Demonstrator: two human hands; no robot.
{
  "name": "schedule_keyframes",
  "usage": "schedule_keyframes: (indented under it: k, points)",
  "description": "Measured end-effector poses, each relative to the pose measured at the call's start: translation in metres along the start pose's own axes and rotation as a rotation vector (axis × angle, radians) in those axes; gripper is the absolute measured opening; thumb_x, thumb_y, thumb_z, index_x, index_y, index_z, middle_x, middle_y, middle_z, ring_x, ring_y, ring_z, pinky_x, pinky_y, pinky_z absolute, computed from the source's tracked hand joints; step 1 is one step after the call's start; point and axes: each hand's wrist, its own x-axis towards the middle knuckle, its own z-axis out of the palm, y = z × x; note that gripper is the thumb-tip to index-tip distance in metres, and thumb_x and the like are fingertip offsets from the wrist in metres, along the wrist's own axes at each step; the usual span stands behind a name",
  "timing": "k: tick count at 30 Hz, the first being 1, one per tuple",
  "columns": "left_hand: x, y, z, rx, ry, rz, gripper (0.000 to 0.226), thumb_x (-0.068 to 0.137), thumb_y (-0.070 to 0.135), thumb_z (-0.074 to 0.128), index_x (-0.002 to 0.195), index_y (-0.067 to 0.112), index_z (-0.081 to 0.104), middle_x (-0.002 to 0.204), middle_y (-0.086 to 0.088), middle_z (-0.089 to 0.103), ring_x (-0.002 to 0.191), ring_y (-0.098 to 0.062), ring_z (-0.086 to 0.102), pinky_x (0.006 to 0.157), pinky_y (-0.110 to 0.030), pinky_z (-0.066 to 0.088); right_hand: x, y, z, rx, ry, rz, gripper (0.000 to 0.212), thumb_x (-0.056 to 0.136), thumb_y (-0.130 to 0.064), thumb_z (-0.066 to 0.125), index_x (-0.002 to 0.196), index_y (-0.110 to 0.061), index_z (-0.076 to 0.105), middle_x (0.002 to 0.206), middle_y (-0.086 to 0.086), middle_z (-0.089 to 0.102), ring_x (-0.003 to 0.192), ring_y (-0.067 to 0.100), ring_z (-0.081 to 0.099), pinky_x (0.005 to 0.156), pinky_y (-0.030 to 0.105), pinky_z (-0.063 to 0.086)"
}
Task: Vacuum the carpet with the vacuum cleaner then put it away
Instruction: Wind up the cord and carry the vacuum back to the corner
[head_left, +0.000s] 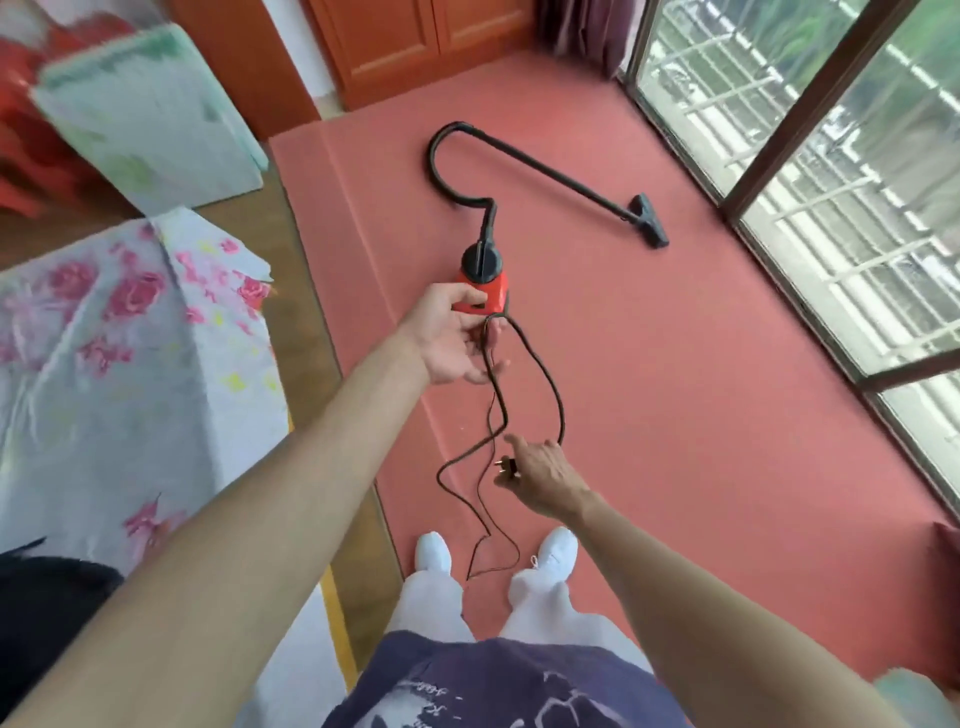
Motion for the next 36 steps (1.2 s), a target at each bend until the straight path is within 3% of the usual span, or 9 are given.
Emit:
schedule_keyframes:
  k: [7, 11, 14, 16, 19, 23, 27, 32, 36]
  points:
    - [-0.017, 0.043, 0.051, -0.637, -0.009, 0.171, 0.028, 0.08, 0.004, 0.048, 0.107, 0.0, 0.043, 0.09, -0.02, 0.052, 0.08, -0.026, 0.055, 0.076, -0.049, 0.054, 0.029, 0.0, -0.028, 0.212, 0.088, -0.084, 0.054, 0.08, -0.054, 0.071, 0.122, -0.022, 0.064, 0.082, -0.009, 0.063, 0.093, 0.019, 0.064, 0.095, 0.031, 0.032]
    - [-0.022, 0.064, 0.047, -0.783, 0.018, 0.262, 0.009, 0.086, 0.006, 0.048, 0.094, 0.003, 0.044, 0.091, -0.027, 0.054, 0.081, -0.036, 0.061, 0.069, -0.045, 0.057, 0.037, -0.007, -0.027, 0.09, 0.033, -0.214, 0.039, 0.082, -0.054, 0.069, 0.098, -0.019, 0.069, 0.081, -0.006, 0.066, 0.086, 0.019, 0.061, 0.088, 0.03, 0.03]
    - [-0.026, 0.074, 0.038, -0.817, -0.009, 0.315, 0.005, 0.086, 0.006, 0.048, 0.086, 0.001, 0.05, 0.074, -0.028, 0.058, 0.073, -0.033, 0.06, 0.071, -0.039, 0.056, 0.048, -0.011, -0.029, -0.014, 0.072, -0.259, 0.027, 0.092, -0.04, 0.062, 0.086, -0.015, 0.068, 0.087, 0.0, 0.071, 0.086, 0.025, 0.061, 0.083, 0.031, 0.028]
    - [-0.026, 0.085, 0.025, -0.779, 0.01, 0.352, 0.011, 0.087, 0.007, 0.049, 0.08, 0.001, 0.054, 0.065, -0.018, 0.057, 0.062, -0.02, 0.051, 0.059, -0.027, 0.049, 0.058, -0.01, -0.033, -0.077, 0.086, -0.289, 0.03, 0.097, -0.037, 0.055, 0.085, -0.012, 0.068, 0.088, 0.004, 0.071, 0.085, 0.028, 0.061, 0.083, 0.033, 0.029]
    - [-0.022, 0.102, -0.018, -0.465, 0.112, 0.436, 0.018, 0.089, 0.018, 0.052, 0.077, 0.008, 0.061, 0.064, 0.002, 0.042, 0.046, -0.006, 0.03, 0.043, -0.016, 0.024, 0.079, -0.01, -0.052, -0.023, 0.067, -0.353, 0.033, 0.099, -0.037, 0.054, 0.085, -0.01, 0.068, 0.085, 0.006, 0.065, 0.081, 0.03, 0.059, 0.083, 0.035, 0.033]
    - [-0.011, 0.108, -0.092, -0.032, 0.4, 0.522, 0.025, 0.089, 0.034, 0.062, 0.072, 0.016, 0.063, 0.053, 0.009, 0.029, 0.041, -0.005, 0.016, 0.044, -0.021, 0.007, 0.104, -0.034, -0.096, 0.199, 0.101, -0.421, 0.034, 0.097, -0.03, 0.057, 0.073, -0.007, 0.062, 0.075, 0.0, 0.06, 0.068, 0.023, 0.053, 0.069, 0.034, 0.04]
    - [0.009, 0.111, -0.167, -0.067, 0.463, 0.502, 0.032, 0.089, 0.04, 0.064, 0.07, 0.014, 0.062, 0.056, 0.005, 0.04, 0.038, -0.006, 0.029, 0.038, -0.017, 0.023, 0.134, -0.07, -0.151, 0.457, 0.014, -0.246, 0.035, 0.099, -0.028, 0.054, 0.067, -0.014, 0.055, 0.055, -0.005, 0.059, 0.051, 0.011, 0.055, 0.056, 0.023, 0.044]
    - [0.06, 0.076, -0.248, -0.304, 0.497, 0.339, 0.046, 0.101, 0.03, 0.038, 0.067, 0.011, 0.064, 0.059, -0.005, 0.06, 0.038, -0.013, 0.053, 0.04, -0.017, 0.043, 0.184, -0.121, -0.198, 0.854, 0.178, -0.006, 0.034, 0.098, -0.023, 0.059, 0.082, 0.006, 0.062, 0.052, -0.005, 0.04, 0.046, 0.015, 0.041, 0.045, 0.024, 0.041]
    - [0.098, 0.03, -0.267, -0.414, 0.467, 0.168, 0.037, 0.098, 0.022, 0.033, 0.082, 0.007, 0.063, 0.066, -0.01, 0.068, 0.058, -0.022, 0.066, 0.067, -0.033, 0.051, 0.225, -0.162, -0.223, 0.865, 0.226, 0.016, 0.049, 0.083, -0.039, 0.067, 0.097, 0.008, 0.067, 0.053, -0.01, 0.036, 0.048, 0.01, 0.029, 0.045, 0.025, 0.024]
